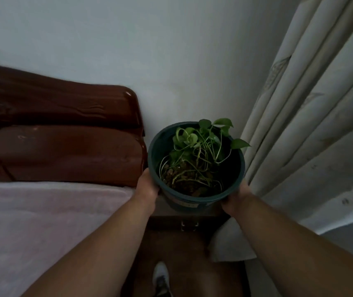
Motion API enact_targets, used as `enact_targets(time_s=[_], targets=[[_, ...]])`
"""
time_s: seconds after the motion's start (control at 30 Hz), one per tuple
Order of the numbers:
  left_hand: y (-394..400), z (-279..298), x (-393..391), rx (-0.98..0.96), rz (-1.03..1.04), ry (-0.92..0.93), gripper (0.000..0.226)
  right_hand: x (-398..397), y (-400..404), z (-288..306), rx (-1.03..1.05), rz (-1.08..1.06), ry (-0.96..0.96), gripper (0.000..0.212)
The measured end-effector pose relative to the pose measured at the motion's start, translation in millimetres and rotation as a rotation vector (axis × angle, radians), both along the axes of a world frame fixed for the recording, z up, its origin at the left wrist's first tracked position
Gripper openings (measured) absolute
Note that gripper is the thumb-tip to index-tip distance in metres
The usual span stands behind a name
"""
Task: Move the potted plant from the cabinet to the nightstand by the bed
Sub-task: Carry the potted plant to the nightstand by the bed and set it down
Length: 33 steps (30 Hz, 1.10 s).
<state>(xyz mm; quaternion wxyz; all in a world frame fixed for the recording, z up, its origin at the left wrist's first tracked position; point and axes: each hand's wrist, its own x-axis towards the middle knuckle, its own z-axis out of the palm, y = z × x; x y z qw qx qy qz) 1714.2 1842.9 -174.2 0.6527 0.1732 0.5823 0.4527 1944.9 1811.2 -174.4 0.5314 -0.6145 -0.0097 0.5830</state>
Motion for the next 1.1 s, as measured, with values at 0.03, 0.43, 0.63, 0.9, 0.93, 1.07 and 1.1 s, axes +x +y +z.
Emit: enact_targets(time_s=[0.03,0.43,0.63,0.9,0.93,1.07,1.1], targets=[[13.5,-2.9,-0.9,-0.009,-0.027,0.006,0.034,0.1,10.5,-4.3,0.003,-0.011,0.005,0.040],[120.0,-91.5,14.7,-0.178,-0.053,-0.069,0.032,13.7,102.7,-87.6,-0.113,-0.061,-0.013,0.038],[144.3,-172.6,21.6,-0.329,-0.015,0.028,0.033,26.4,132.5,-170.5,-0.229,-0.009,0.033,0.041],[170.0,-256.8,28.9,-0.374,-0.088,0.171,0.023,30.9,167.2,-260.4,-0.288,0.039,-0.016,0.044],[172.9,-264.0,29.7,-0.387,-0.050,0.158,0.025,30.6,170.7,-264.6,-0.288,0.028,0.003,0.044],[181.6,-281.1,32.9,-0.430,0.024,0.145,0.036,30.9,183.9,-272.5,-0.296,0.033,0.034,0.049],[184.3,-282.4,34.3,-0.425,0.034,0.144,0.036,30.7,186.0,-273.4,-0.297,0.047,0.025,0.049]])
